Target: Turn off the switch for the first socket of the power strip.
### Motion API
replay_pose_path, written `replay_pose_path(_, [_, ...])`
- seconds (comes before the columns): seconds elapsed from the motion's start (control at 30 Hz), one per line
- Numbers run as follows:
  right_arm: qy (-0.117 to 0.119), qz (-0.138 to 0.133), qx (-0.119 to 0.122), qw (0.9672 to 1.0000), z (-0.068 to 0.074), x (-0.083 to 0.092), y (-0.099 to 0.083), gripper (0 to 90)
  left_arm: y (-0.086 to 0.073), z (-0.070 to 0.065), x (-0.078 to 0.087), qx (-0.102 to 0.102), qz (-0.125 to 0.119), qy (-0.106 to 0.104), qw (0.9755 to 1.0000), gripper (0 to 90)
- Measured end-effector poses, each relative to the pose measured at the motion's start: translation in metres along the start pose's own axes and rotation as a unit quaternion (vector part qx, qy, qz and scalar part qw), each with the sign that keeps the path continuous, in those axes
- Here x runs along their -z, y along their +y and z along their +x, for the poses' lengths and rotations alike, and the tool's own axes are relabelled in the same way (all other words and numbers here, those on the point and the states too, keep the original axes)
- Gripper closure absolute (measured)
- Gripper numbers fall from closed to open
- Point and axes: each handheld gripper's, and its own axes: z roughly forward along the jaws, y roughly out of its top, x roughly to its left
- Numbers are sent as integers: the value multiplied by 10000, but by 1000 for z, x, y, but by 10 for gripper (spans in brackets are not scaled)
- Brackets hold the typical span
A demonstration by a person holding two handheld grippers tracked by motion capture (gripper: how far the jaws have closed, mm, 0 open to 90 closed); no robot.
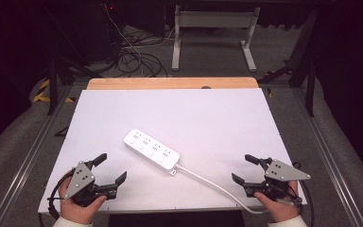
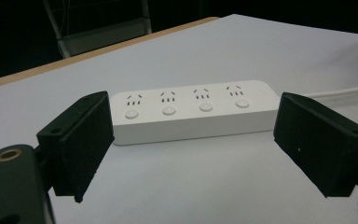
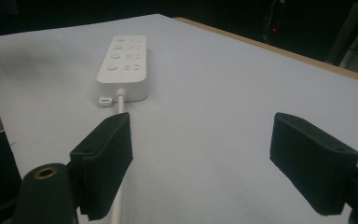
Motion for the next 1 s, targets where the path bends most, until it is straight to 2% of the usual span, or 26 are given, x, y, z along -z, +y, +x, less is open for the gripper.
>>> replay_pose_path(0.27, [50,36,-1,10000,0,-1,-1,218,2,-1,1,-26,8,38,10000,134])
replay_pose_path(0.47, [38,29,2,10000,0,0,0,223,6,-2,1,-131,154,76,9998,155])
replay_pose_path(0.57, [44,63,9,10000,0,0,-1,222,9,-3,2,-79,209,63,9997,201])
replay_pose_path(0.7, [53,72,15,10000,0,-1,-1,223,14,-3,3,39,262,-35,9996,229])
replay_pose_path(0.93, [62,111,13,9999,0,-2,-1,224,23,-2,1,6,405,-207,9990,283])
replay_pose_path(1.0, [86,101,-13,9999,0,-2,-1,224,26,-3,-1,58,440,-279,9986,285])
